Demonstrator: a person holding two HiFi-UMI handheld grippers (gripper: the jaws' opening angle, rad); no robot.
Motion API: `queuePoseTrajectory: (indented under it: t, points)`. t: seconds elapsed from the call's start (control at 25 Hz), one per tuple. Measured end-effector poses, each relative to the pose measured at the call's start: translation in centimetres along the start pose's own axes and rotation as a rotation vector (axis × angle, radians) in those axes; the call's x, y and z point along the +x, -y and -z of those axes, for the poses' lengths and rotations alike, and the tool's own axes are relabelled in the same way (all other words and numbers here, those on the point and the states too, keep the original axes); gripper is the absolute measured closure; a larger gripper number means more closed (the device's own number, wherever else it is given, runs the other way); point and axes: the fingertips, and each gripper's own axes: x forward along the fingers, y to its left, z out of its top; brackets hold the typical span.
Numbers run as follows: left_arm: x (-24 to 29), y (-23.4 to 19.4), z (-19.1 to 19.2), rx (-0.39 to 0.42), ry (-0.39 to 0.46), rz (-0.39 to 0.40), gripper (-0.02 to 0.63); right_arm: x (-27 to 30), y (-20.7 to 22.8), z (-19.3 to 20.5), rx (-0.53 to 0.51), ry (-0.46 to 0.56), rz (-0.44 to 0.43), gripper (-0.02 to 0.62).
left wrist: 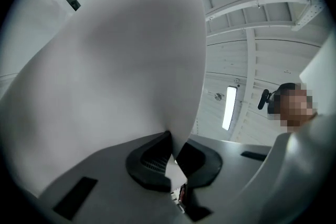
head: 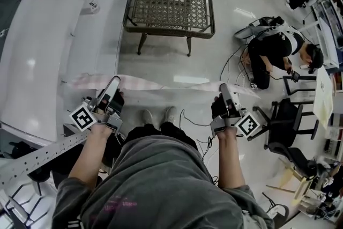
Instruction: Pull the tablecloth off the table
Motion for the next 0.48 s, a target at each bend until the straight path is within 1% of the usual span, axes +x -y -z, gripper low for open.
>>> queuePoseTrajectory:
  t: [0.16,0.48]
  points:
    - [0.2,1.0,-0.4,0.007,0.032,0.021,0.604,0.1,-1.7,-0.9,-0.014,0.025,-0.034,0.591]
    - [0.4,1.2,-0.7,0.038,0.052,0.011,0.604,0.5,-2.5,-1.9,-0.018,0.053,-0.054,0.591]
